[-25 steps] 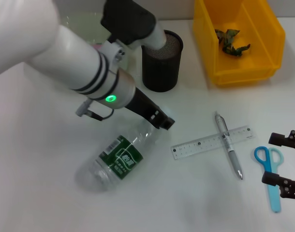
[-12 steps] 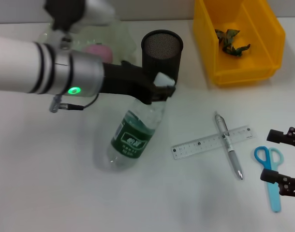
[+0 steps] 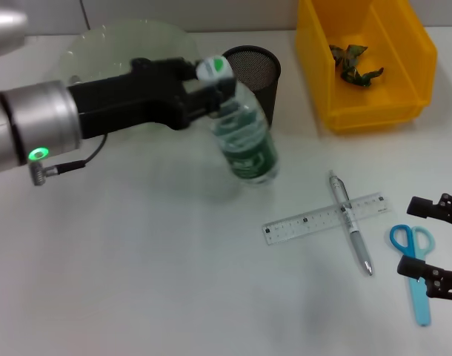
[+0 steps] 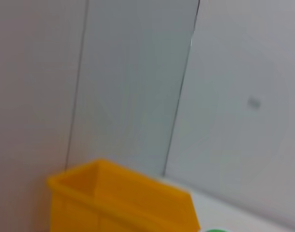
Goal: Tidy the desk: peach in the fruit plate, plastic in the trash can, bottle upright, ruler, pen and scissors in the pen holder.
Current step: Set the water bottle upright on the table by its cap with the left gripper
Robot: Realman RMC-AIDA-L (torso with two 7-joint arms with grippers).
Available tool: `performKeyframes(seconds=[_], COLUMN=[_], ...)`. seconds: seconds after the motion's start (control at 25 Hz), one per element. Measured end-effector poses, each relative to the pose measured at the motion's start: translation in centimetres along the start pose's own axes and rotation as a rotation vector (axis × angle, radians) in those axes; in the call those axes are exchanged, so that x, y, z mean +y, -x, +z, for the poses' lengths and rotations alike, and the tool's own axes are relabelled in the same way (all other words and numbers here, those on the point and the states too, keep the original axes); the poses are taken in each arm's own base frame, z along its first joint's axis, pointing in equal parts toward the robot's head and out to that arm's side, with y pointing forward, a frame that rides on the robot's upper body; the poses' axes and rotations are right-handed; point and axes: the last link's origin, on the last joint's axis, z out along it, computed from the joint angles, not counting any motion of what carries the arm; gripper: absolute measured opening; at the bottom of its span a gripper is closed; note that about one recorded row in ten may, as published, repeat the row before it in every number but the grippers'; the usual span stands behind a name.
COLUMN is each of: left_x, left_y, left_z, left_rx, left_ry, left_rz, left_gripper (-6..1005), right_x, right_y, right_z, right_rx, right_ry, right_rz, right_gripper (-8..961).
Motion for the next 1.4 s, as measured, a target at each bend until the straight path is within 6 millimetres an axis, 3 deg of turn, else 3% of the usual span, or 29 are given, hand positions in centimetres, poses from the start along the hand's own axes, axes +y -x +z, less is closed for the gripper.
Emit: performKeyframes(seconds=[0.24,0.56,1.08,1.4], left_x=[-0.9,-1.8,-1.3,-2.0], left_y=[2.6,5.5,8.4,9.1], left_z=[-1.6,-3.8,-3.8,-3.5], left_rx=[0.227,0.391,0.366,0.355], left_ry=[0.009,-0.048,-0.142,-0.216], left_rz=[-0.003,0.065,0.267,0.252], left_gripper=[442,441,457,496], right_x=[0.0,-0.3,-0.9,-1.3], right_y=[0.1,0.4,0.8,0.9], right_z=[0.6,1.5,2.3,2.5], right_rx=[-0.014,-0.051,-0.132,-0.155], right_ry=[0.012,0.029,0.002,-0.028], right_rz=[0.002,0.017,0.037,0.041], right_gripper=[852,853,852,852])
